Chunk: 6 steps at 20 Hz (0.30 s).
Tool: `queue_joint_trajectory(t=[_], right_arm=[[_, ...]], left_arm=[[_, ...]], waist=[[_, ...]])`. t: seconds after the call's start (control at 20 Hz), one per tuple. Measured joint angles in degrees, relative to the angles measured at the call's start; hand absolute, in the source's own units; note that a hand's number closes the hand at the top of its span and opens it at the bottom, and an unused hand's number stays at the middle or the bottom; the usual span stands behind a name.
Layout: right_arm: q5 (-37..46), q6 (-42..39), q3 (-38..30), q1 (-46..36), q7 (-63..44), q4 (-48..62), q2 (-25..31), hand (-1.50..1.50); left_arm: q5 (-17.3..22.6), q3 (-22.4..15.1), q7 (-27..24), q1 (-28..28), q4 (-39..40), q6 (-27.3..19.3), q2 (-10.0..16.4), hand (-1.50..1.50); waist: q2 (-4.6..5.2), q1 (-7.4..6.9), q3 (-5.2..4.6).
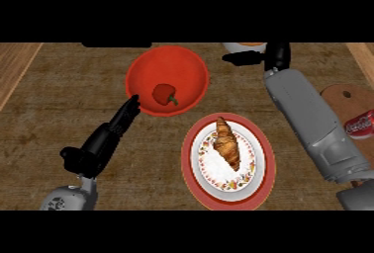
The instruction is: Pick the bell pepper from the plate and place it in the bowl
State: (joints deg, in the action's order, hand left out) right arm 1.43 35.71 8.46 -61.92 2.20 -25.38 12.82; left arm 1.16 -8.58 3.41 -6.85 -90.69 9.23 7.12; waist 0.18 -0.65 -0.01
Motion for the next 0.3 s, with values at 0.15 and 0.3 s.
queue_joint_trajectory(t=[0.15, 0.3], right_arm=[[-1.57, -3.0, -2.18, 4.61, 4.04, -1.82, 2.55, -1.5], [-3.02, -8.22, -3.76, 8.3, 6.5, -3.59, 5.33, -1.5]], left_arm=[[-0.12, 0.1, 0.78, -0.16, -0.68, -0.1, -0.23, 0.0], [-0.79, -0.21, 1.14, -0.06, -0.88, -0.52, -0.79, 0.0]], waist=[[-0.07, 0.3, 0.02], [-0.12, 0.47, 0.04]])
